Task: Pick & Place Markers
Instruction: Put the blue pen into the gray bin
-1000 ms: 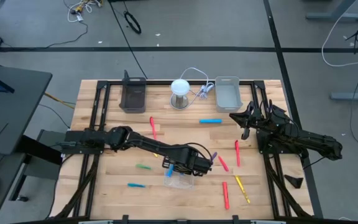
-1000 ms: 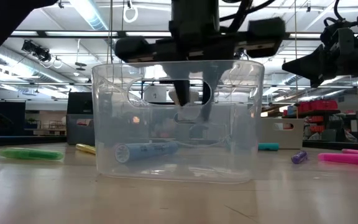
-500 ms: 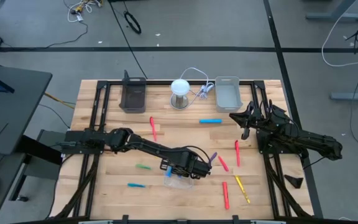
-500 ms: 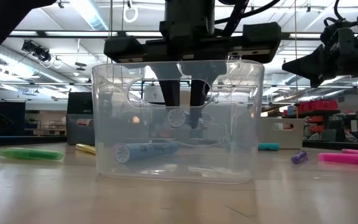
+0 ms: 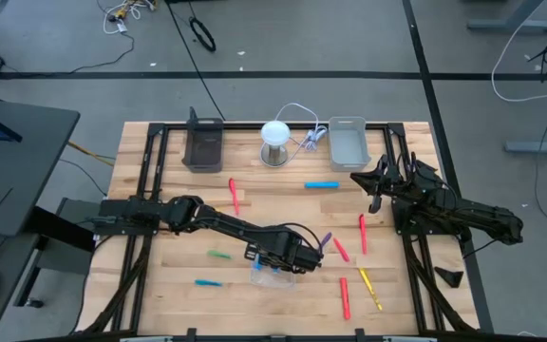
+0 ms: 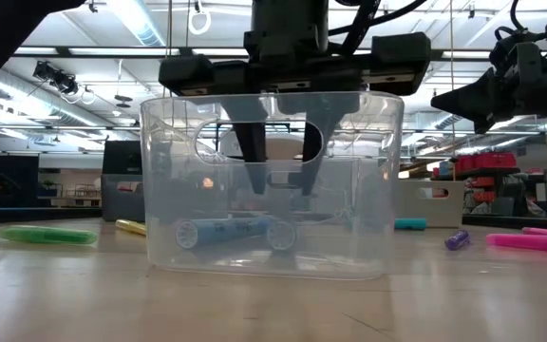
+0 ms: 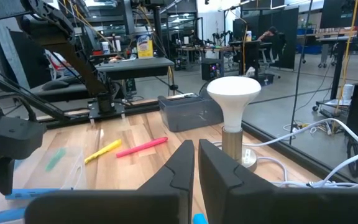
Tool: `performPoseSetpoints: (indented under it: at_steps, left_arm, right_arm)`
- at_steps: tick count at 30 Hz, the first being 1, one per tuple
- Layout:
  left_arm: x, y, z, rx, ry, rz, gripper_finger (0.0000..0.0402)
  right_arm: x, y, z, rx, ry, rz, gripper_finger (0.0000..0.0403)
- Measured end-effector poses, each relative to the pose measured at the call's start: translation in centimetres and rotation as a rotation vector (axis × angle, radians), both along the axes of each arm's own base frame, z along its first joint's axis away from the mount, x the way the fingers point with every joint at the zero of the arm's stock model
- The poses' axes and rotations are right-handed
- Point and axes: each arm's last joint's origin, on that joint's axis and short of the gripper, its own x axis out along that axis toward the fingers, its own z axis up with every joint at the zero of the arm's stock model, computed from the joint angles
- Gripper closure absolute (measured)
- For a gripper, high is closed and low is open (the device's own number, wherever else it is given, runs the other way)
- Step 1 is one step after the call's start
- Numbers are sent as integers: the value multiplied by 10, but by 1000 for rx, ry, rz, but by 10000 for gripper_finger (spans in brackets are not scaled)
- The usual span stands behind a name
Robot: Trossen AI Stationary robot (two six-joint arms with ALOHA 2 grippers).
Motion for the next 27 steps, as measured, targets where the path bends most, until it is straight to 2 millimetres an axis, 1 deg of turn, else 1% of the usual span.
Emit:
performPoseSetpoints:
  at_steps: [14, 27]
  left_arm:
    - [0, 1, 0, 14, -5, -9, 183]
    - [0, 1, 0, 6, -3, -8, 179]
  right_arm:
    - [0, 0, 0, 0, 0, 0, 374]
    - [0, 0, 0, 0, 0, 1, 374]
